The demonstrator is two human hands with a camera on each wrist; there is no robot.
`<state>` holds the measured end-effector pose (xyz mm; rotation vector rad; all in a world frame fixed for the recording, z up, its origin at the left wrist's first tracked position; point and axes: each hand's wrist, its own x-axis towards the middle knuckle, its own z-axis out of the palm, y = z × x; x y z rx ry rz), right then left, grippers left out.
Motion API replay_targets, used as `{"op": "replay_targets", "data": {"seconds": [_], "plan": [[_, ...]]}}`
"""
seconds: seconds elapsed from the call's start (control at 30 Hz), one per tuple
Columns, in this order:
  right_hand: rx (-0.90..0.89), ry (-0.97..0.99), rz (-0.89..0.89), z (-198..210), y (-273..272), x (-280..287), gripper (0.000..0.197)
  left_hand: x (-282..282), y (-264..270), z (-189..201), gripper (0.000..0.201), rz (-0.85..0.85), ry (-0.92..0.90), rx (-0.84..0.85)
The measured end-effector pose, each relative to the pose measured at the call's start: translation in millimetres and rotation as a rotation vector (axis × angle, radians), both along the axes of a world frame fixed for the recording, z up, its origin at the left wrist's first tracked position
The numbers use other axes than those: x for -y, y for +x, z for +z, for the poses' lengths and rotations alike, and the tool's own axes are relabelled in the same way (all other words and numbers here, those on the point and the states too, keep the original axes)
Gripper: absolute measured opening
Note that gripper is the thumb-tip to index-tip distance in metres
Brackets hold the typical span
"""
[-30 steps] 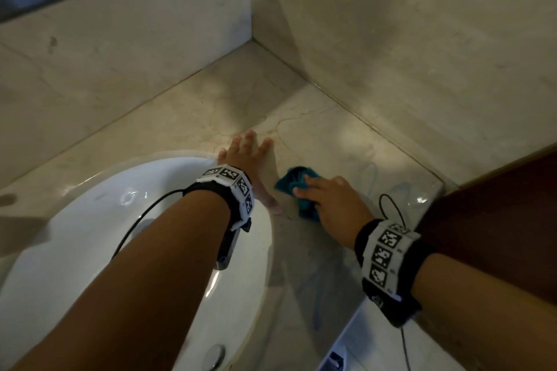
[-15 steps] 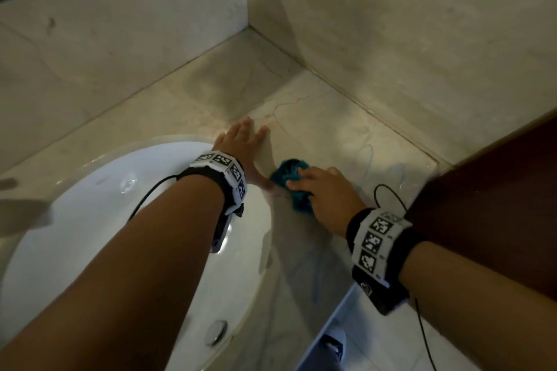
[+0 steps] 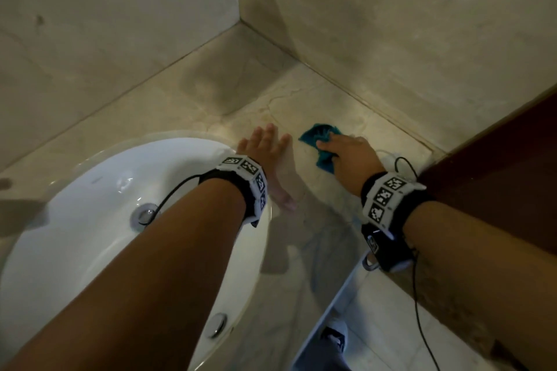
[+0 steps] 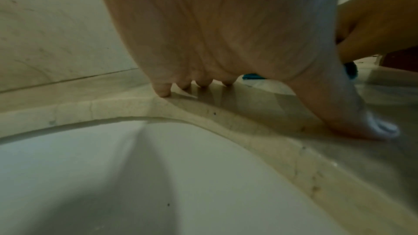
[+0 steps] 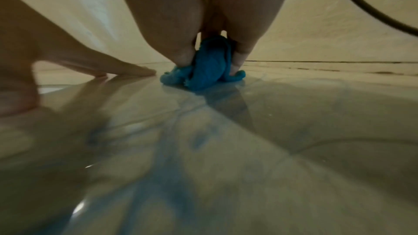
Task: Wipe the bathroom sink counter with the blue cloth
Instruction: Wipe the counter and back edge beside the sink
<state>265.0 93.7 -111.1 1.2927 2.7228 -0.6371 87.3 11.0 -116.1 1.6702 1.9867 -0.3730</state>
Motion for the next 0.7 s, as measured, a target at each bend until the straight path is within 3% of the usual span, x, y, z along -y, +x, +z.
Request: {"op": "replay_targets", "data": {"seconds": [0.13, 0.23, 0.33, 0.43, 0.63, 0.7], "plan": [[-0.027, -0.005, 0.072, 8, 10, 27, 0.040, -3, 1, -1, 0.147, 0.013, 0.010, -0.018], [-0.036, -0.040, 0.100, 9, 15, 13, 0.033, -2, 0, -3, 0.146, 0.036, 0.020, -0.004], [-0.085, 0.004, -0.091, 7, 15, -14, 0.032, -3, 1, -6, 0.148, 0.043, 0.023, -0.008], [-0.113, 0.020, -0.216, 5, 12, -22, 0.047, -6, 2, -6, 0.148, 0.046, 0.019, -0.017], [-0.049, 0.011, 0.045, 0, 17, -13, 0.041, -4, 1, -9, 0.144, 0.049, 0.014, -0.025], [-0.033, 0.004, 0.056, 1, 19, -24, 0.040, -5, 2, -7, 0.143, 0.059, 0.021, -0.011]]}}
